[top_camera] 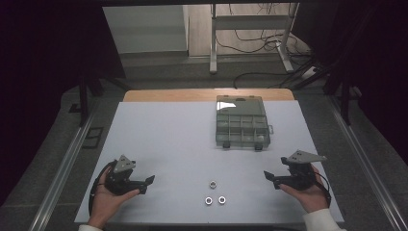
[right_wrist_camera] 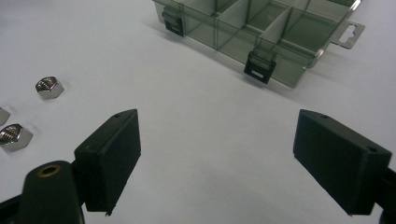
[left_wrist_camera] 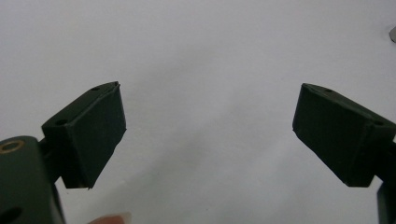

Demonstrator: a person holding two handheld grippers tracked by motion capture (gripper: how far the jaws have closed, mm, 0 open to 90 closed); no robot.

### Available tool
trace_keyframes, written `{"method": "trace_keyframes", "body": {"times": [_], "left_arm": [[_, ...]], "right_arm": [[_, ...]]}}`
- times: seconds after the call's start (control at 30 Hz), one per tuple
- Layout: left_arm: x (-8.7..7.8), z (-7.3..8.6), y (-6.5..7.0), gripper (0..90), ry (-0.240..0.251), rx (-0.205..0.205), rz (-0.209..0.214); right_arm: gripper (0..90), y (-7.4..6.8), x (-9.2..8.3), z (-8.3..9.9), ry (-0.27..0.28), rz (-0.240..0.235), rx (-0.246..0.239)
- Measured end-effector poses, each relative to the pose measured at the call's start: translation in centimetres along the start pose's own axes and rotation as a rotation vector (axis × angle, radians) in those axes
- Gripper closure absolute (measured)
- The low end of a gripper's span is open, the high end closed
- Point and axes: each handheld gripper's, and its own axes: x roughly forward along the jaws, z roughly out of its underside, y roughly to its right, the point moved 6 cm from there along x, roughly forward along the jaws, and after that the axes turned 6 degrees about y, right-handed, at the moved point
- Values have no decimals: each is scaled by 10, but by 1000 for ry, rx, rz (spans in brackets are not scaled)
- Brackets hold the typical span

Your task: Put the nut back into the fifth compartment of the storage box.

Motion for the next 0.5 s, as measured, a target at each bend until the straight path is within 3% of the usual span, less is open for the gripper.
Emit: {"method": "trace_keyframes", "body": {"times": [0.5], "left_arm": [[1, 1, 3, 97, -9, 7, -1]], "right_arm": [[153, -27, 12, -14, -29, -52, -81]]}}
